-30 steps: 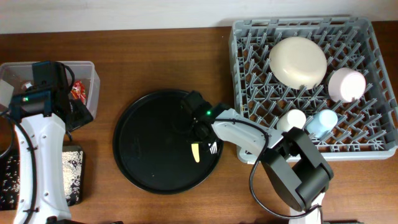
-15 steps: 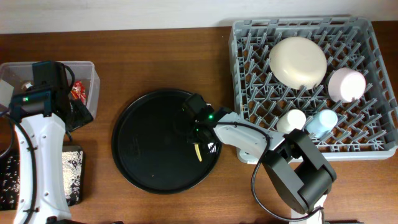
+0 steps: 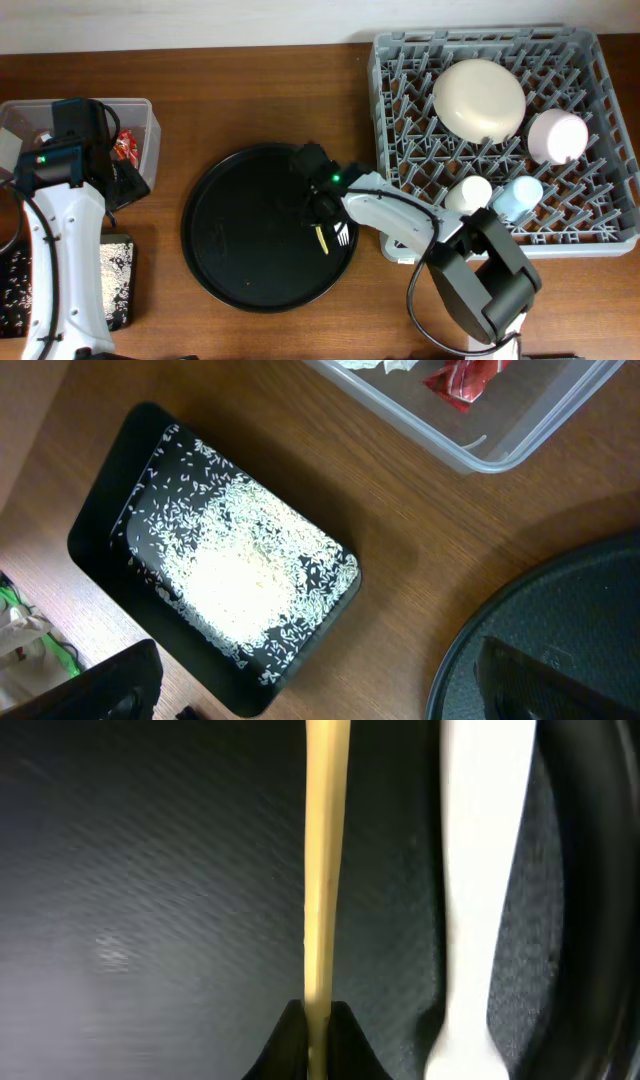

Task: Sort waste into correct bins and load items into the dishwasher rack
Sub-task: 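Carry the cream spoon to the rack's left edge and release, then move the right gripper to the white fork and grasp it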

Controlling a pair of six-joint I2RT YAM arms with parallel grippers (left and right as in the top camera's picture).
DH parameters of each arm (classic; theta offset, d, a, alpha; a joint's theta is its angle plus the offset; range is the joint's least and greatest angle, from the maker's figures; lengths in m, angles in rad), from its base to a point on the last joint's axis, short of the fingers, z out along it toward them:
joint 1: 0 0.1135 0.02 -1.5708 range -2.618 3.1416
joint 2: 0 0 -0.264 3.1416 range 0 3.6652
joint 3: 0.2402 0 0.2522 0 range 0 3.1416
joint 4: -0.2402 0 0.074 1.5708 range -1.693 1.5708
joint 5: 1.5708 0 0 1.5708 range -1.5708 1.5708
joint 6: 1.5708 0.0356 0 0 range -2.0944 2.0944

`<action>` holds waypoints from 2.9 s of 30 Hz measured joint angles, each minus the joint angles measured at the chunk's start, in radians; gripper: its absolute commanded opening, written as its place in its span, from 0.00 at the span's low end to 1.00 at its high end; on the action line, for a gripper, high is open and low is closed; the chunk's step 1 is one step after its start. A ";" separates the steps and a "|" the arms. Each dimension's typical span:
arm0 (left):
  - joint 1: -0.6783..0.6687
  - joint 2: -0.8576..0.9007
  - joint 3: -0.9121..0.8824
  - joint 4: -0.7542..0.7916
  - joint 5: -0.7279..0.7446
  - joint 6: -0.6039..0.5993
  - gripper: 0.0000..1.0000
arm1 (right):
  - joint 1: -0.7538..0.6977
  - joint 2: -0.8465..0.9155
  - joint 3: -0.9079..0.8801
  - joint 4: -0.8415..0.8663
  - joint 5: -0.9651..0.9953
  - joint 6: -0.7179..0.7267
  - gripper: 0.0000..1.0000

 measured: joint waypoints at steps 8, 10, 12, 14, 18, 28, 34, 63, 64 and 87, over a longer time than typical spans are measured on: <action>0.000 0.000 0.000 0.000 0.000 0.000 0.99 | -0.290 -0.342 0.219 -0.301 0.023 -0.178 0.04; 0.000 0.000 0.000 0.000 0.000 0.000 0.99 | -0.376 -0.346 0.219 -0.311 0.024 -0.224 0.04; 0.000 0.000 0.000 0.000 0.000 0.000 0.99 | -0.441 -0.325 0.216 -0.301 0.024 -0.260 0.04; 0.000 0.000 0.000 0.000 0.000 0.000 0.99 | -0.473 -0.242 0.209 -0.256 0.028 -0.283 0.04; 0.000 0.000 0.000 0.000 0.000 0.000 0.99 | -0.476 -0.123 0.198 -0.204 0.036 -0.310 0.04; 0.000 0.000 0.000 0.000 0.000 0.000 0.99 | -0.476 -0.056 0.198 -0.196 0.035 -0.314 0.04; 0.000 0.000 0.000 0.000 0.000 0.000 0.99 | -0.473 -0.056 0.198 -0.191 0.031 -0.303 0.04; 0.000 0.000 0.000 0.000 0.000 0.000 0.99 | -0.433 -0.052 0.132 -0.109 0.044 -0.297 0.25; 0.000 0.000 0.000 0.000 0.000 0.000 0.99 | -0.433 -0.052 0.132 -0.109 0.050 -0.298 0.28; 0.000 0.000 0.000 0.000 0.000 0.000 1.00 | -0.118 -0.168 -0.089 -0.064 0.042 -0.245 0.28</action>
